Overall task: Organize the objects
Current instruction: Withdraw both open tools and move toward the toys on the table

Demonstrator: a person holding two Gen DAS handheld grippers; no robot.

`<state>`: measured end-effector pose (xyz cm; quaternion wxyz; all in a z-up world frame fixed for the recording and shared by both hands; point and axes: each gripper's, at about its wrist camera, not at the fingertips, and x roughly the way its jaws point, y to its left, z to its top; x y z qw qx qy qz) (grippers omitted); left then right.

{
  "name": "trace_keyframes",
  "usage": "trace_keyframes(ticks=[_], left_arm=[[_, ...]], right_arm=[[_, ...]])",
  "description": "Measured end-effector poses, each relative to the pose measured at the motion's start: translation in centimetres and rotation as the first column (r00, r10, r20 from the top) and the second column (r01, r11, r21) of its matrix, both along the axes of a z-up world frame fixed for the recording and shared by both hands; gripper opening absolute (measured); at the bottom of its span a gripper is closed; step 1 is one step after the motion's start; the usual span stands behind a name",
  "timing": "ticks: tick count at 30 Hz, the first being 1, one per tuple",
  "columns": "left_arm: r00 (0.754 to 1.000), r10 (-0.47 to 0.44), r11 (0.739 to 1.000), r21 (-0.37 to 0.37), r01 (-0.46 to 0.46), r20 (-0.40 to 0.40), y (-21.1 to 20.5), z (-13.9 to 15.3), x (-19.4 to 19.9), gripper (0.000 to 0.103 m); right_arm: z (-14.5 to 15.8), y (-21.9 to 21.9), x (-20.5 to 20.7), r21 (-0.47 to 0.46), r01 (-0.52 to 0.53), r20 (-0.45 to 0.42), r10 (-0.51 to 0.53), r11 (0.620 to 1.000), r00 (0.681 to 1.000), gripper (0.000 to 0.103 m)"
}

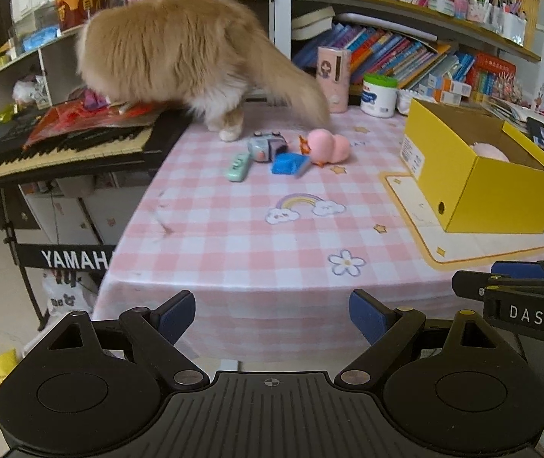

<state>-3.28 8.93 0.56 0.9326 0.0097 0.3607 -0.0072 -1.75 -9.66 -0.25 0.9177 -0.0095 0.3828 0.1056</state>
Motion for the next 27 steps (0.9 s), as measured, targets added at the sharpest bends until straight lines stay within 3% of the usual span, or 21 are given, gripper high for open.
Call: trace_keyframes(ticks=[16,27], left_arm=[[0.999,0.037,0.999,-0.032,-0.037,-0.005,1.8,-0.5,3.1,0.09],[0.999,0.046,0.999,-0.028,-0.046,-0.02,2.1,-0.9,10.4,0.09]], right_arm=[[0.2,2.7,2.7,-0.007,-0.047,0.005,0.047,0.999,0.999,0.04],[-0.7,3.6,10.2,0.003,-0.065,-0.015,0.066,0.998,0.998,0.04]])
